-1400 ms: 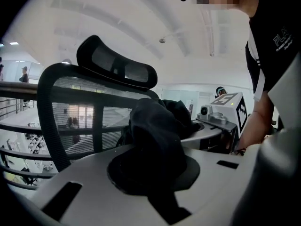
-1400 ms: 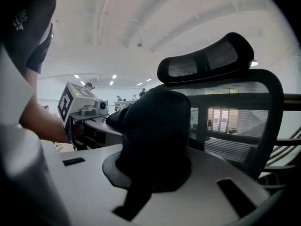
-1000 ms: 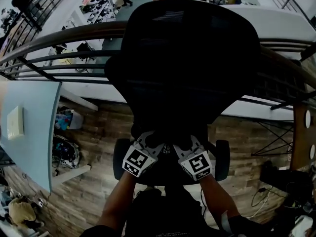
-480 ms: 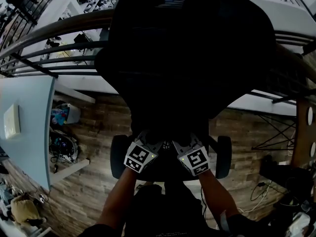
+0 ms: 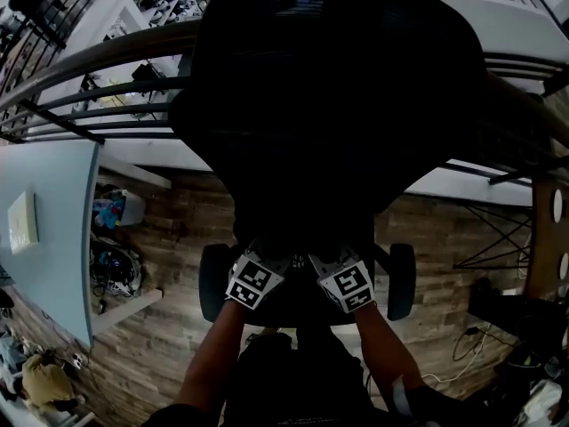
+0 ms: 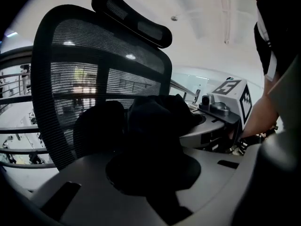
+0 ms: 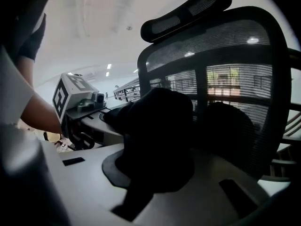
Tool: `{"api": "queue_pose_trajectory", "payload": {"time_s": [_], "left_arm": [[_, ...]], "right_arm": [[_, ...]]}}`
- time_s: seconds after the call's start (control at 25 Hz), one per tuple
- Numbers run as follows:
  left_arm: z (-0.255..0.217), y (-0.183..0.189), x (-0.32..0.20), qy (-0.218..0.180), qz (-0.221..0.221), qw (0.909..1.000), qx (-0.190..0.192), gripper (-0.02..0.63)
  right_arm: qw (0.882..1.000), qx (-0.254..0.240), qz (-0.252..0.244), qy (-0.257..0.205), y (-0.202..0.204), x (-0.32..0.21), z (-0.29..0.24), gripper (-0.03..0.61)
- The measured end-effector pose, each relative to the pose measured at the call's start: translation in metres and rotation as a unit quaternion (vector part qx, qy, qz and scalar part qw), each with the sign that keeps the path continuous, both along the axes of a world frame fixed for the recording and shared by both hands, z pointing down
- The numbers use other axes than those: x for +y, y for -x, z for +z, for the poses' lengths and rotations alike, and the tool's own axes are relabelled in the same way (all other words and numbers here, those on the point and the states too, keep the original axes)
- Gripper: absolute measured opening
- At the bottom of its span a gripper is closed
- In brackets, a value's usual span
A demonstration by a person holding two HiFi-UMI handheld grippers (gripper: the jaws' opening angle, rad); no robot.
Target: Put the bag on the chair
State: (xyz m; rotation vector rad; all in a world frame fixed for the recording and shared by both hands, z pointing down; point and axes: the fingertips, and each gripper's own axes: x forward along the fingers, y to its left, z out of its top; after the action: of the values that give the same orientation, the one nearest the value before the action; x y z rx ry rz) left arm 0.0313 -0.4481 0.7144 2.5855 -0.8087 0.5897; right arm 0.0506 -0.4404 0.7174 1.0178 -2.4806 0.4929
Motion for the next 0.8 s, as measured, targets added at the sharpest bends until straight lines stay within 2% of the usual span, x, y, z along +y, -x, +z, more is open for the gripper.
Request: {"api": "queue_pose_trajectory", "payload": {"time_s": [0.12,0.32,0.44,0.6,0.8], "left_arm": [[0.009,-0.002,0.002,0.008,-0.011,0.9997,-0.022,0.08],[0.019,0.005,0.006,0.035,-0.023,0.9987,-0.029,0.125],[0.02,0.011,0.011,0.048,-0.015,0.9979,-0.04,0.187],[0.006,0.022,0.008,0.027,-0.029,0.9977,-0.055,0.254],[-0.032,0.031,0.006,-0.008,-0.05,0.9981,-0.036,0.265]], "right_arm": [[1.0,0.011,0.001,0.012,-0.004,0.002,0.007,0.044],[0.999,0.044,-0.003,0.027,-0.005,0.008,0.017,0.054],[0.998,0.055,0.005,0.037,-0.006,0.01,0.022,0.136],[0.997,0.067,0.016,0.044,-0.014,0.011,0.014,0.249],[0.994,0.103,0.02,0.02,-0.037,0.021,-0.002,0.261]]}}
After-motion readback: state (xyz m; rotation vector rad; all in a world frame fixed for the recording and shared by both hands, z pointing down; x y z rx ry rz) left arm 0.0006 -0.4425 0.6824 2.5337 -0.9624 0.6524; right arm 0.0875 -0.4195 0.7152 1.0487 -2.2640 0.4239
